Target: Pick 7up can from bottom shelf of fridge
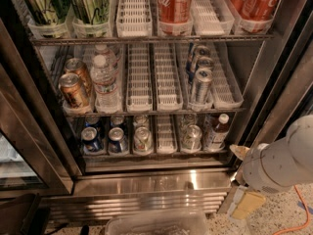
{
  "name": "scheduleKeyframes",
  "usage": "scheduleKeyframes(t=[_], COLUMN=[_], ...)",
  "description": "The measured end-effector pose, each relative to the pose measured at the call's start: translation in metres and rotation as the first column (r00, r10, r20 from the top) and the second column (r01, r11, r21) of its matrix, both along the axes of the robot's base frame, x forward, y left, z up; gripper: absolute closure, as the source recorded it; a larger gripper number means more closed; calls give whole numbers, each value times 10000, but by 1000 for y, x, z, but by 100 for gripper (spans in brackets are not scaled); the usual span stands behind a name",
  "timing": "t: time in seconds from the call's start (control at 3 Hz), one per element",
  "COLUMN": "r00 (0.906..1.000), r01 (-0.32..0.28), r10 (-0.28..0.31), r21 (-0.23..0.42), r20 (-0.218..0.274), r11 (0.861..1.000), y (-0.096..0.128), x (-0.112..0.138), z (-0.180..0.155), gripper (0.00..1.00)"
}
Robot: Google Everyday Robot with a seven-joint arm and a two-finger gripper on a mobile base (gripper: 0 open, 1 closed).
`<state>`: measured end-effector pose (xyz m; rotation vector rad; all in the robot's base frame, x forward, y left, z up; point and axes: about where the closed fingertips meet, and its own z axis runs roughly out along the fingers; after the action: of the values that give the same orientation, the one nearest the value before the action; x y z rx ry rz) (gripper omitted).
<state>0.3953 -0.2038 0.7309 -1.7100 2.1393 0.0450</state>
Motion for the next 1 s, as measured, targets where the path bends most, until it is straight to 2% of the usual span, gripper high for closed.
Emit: scheduleKeyframes(t=[0.33, 0.67, 1.0], r00=[9993, 9949, 9820], r01=[-37, -180, -327], r10=[31, 121, 88], r21=[144, 579, 1239], r20=[377, 1005, 1885], r11=[9999, 9982, 9918], y=[8, 25, 42], x=[1, 8, 27], z=[-6, -28, -42], gripper=[0, 0, 0])
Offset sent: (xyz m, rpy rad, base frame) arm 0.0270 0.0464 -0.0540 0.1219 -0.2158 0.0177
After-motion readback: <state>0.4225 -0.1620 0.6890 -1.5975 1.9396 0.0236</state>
